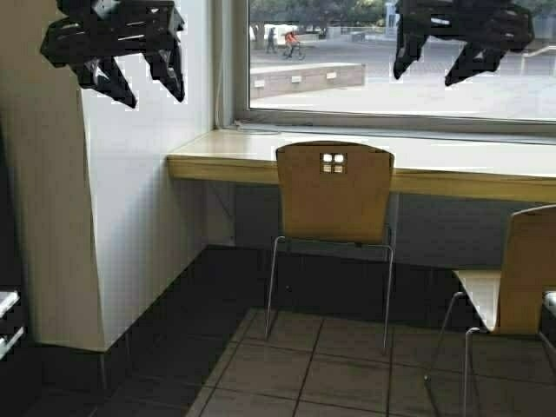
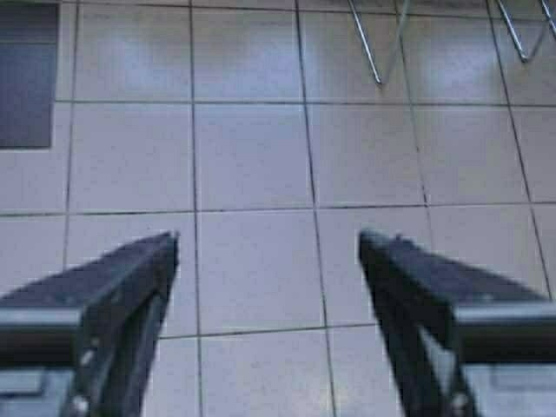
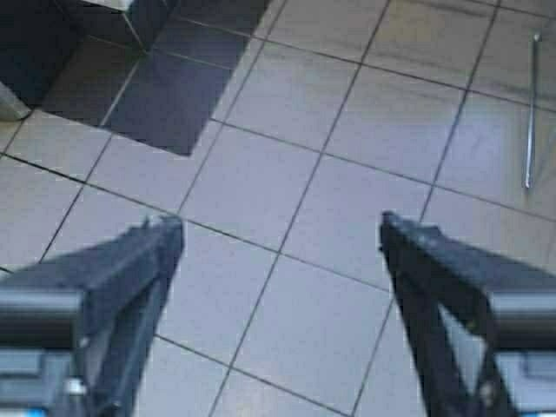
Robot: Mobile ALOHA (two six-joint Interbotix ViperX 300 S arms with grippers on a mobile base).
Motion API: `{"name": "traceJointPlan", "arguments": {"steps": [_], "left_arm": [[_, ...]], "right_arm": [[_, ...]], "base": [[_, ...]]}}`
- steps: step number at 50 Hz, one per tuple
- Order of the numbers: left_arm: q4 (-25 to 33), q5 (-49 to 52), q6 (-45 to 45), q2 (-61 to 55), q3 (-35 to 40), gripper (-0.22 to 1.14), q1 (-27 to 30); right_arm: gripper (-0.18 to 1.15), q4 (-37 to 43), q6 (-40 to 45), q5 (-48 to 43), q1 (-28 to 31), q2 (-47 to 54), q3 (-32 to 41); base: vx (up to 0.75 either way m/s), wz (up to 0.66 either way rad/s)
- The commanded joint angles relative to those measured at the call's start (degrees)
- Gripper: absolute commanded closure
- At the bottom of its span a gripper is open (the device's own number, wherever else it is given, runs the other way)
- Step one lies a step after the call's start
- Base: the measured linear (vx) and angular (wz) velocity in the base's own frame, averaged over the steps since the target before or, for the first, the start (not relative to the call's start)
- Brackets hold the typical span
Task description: Push the chairs under the table
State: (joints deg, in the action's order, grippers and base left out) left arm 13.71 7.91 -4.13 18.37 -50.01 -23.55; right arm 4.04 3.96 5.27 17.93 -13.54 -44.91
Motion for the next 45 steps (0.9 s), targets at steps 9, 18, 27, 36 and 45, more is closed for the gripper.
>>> {"name": "traceJointPlan", "arguments": {"steps": [9, 18, 27, 36, 45], "left_arm": [[-0.35, -0.44, -0.18, 0.18, 1.05, -0.03, 0.18], [0.00, -0.44, 0.18, -0.70, 0.70, -0.03, 0.18], [1.49, -0.35, 0.26, -0.35, 0.70, -0.03, 0.18], [2.64, -0.44, 0.00, -0.44, 0.35, -0.03, 0.18], [2.46, -0.70, -0.18, -1.85, 0.44, -0.03, 0.18]], "right_arm": [[-0.02, 1.32, 0.26, 1.23, 0.18, -0.44, 1.76], [-0.02, 1.58, 0.09, 1.41, 0.18, 0.09, 1.49], [-0.02, 1.67, 0.09, 1.58, 0.26, 0.70, 1.93], [-0.02, 1.67, 0.09, 2.11, 0.26, 0.97, 2.20], [-0.02, 1.85, 0.26, 2.37, 0.18, 0.88, 2.29]], "base": [[-0.17, -0.21], [-0.06, -0.24], [-0.02, -0.31], [-0.01, -0.46], [0.01, -0.51]]}}
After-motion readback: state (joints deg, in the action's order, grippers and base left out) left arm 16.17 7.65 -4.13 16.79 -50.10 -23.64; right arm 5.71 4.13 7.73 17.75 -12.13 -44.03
